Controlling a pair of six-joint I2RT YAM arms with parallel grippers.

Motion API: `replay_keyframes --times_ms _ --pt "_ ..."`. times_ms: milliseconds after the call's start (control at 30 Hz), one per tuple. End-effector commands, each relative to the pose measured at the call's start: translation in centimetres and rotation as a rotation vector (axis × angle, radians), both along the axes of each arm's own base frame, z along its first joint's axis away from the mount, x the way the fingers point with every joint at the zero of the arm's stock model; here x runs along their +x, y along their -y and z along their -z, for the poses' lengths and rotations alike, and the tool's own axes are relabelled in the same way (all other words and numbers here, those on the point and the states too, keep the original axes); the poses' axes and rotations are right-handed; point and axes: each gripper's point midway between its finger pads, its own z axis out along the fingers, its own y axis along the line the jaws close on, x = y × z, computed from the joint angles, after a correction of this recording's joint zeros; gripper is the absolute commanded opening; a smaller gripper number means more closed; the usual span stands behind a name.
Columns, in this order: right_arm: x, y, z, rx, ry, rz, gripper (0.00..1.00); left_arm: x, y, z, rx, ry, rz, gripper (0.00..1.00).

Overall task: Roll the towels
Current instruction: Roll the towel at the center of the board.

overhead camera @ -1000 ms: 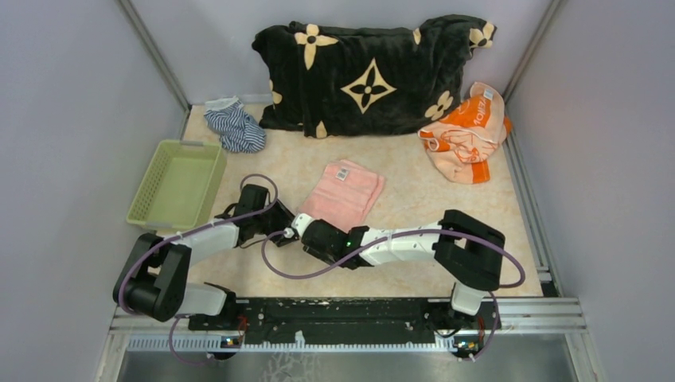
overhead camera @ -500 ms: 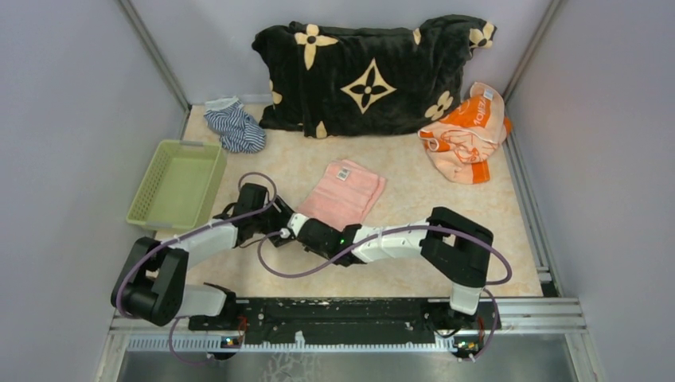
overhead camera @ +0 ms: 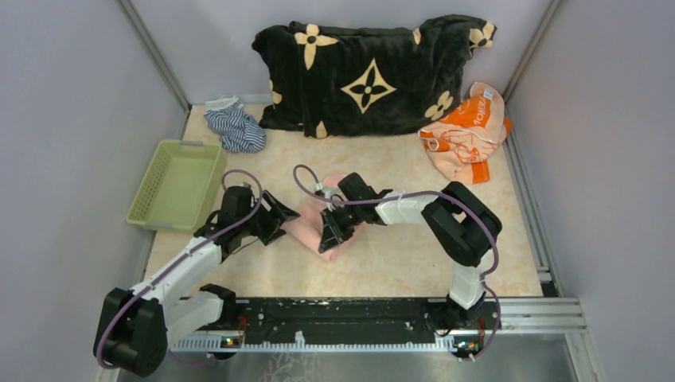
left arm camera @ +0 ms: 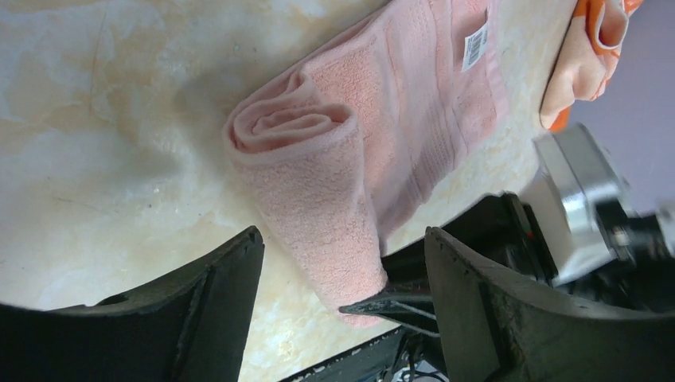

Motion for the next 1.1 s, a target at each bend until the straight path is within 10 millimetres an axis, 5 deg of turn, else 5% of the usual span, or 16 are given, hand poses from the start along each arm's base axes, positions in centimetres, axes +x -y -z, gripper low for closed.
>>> replay_keyframes --times_ms 0,133,333,567,800,1067 --pt "-1.9 -0.4 -2.8 0.261 -0.368 -0.036 0.0 -1.0 0.8 0.2 -0.067 -0.021 0.024 0.8" --pt "-0.8 0.1 -2.7 0.323 -0.481 0.015 0.0 -1.3 1.1 0.9 -0.078 -0.052 0.032 0.79" --pt "-0.5 1.1 0.3 0.263 -0.575 0.077 0.02 0.0 1.9 1.8 -0.087 -0.06 0.03 0.77" --pt "-0.2 2.0 2.0 0.188 -0.543 0.124 0.11 1.8 2.0 4.2 -0.004 -0.116 0.027 0.68" --pt "1.9 3.3 -0.4 0.071 -0.249 0.194 0.42 1.5 1.5 6.4 0.117 -0.186 0.027 0.55" --pt "3.4 5.1 -5.1 -0.212 0.325 0.272 0.6 0.8 1.7 7.7 0.154 -0.235 0.047 0.54"
